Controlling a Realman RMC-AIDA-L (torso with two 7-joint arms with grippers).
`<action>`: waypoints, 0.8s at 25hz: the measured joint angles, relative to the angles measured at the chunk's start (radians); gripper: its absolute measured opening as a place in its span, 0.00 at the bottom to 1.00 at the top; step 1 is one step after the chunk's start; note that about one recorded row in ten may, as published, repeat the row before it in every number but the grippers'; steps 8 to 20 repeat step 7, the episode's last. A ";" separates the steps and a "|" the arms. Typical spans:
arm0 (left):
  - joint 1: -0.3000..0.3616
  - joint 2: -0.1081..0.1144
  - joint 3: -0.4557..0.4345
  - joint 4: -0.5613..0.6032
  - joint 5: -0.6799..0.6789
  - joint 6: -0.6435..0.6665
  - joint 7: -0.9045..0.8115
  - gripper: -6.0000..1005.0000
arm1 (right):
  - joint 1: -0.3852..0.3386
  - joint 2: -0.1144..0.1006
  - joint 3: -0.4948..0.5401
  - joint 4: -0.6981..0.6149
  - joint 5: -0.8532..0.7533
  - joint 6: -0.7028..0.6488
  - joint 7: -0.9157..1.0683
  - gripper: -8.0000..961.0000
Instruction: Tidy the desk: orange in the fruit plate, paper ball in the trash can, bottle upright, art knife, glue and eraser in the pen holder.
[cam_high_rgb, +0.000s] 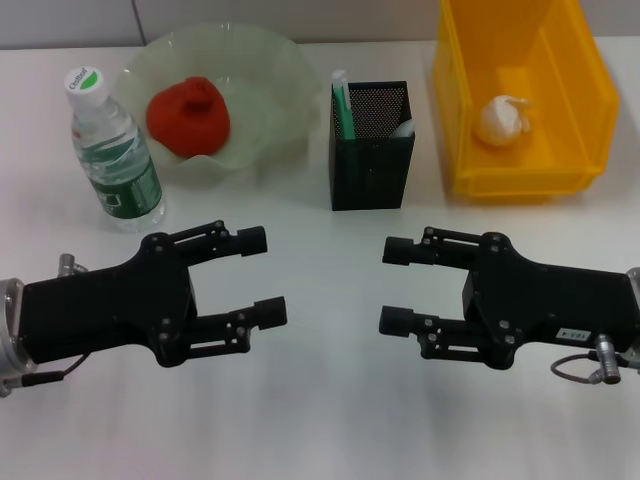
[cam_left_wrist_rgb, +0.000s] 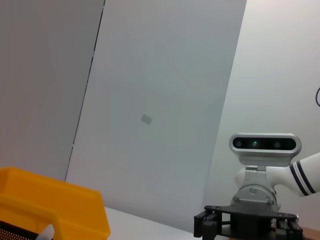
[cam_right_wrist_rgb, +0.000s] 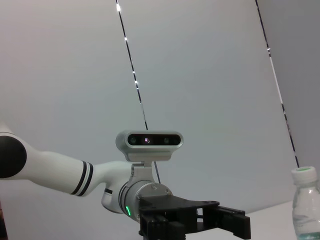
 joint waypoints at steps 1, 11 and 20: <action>-0.001 -0.001 0.000 0.000 0.000 0.000 0.000 0.78 | 0.007 0.001 0.004 0.010 0.000 0.002 -0.003 0.73; -0.007 -0.001 0.000 -0.001 0.000 -0.009 0.000 0.78 | 0.018 0.002 0.006 0.021 0.002 0.003 -0.003 0.73; -0.007 -0.001 0.000 -0.001 0.000 -0.009 0.000 0.78 | 0.018 0.002 0.006 0.021 0.002 0.003 -0.003 0.73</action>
